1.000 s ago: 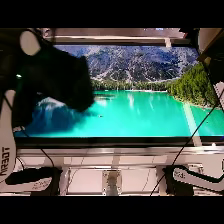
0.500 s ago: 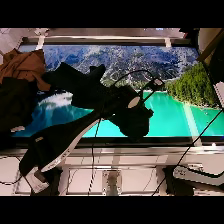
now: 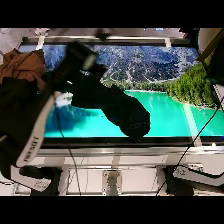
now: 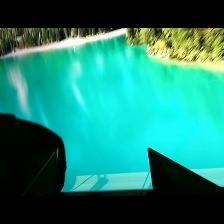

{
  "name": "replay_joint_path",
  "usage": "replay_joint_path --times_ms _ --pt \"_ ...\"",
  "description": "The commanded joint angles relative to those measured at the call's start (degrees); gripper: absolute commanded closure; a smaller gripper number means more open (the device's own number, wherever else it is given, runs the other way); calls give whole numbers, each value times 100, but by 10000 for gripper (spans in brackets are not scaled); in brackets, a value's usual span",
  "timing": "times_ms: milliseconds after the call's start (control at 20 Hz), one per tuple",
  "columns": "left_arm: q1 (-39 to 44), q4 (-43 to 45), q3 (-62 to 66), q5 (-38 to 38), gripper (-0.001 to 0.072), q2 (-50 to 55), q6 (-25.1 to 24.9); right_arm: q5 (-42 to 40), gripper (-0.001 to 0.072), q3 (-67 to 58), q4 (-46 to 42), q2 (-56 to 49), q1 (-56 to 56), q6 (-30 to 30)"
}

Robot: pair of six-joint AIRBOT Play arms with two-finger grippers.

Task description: Fold the clothes and pants, and hang the long-sleeved shirts on hangers.

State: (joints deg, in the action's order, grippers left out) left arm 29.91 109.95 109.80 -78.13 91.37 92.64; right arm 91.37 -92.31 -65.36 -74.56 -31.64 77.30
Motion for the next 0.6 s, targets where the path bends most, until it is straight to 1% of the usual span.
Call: replay_joint_path --times_ms 0,100,250,350,400,550 --pt "-1471 -1259 -979 -562 -2 -321 37 -376 99 2396 616 833 -11 -555" --pt "-1945 -1753 -1862 -136 -2 -542 -66 -833 98 4072 905 1521 -11 -654" --pt "-2275 -1847 -3040 798 -2 -863 -35 -1226 96 6107 2197 2168 -11 -1084" --pt "-2343 -2124 -3510 1401 -2 -852 129 -1541 97 6948 3025 2245 -11 -1316" --pt "-2345 -2240 -3650 1615 -2 -793 129 -1646 96 7211 3222 2238 17 -1414" --pt "-2345 -2739 -3777 2046 -2 -461 129 -2186 97 7619 3209 2240 686 -1401"
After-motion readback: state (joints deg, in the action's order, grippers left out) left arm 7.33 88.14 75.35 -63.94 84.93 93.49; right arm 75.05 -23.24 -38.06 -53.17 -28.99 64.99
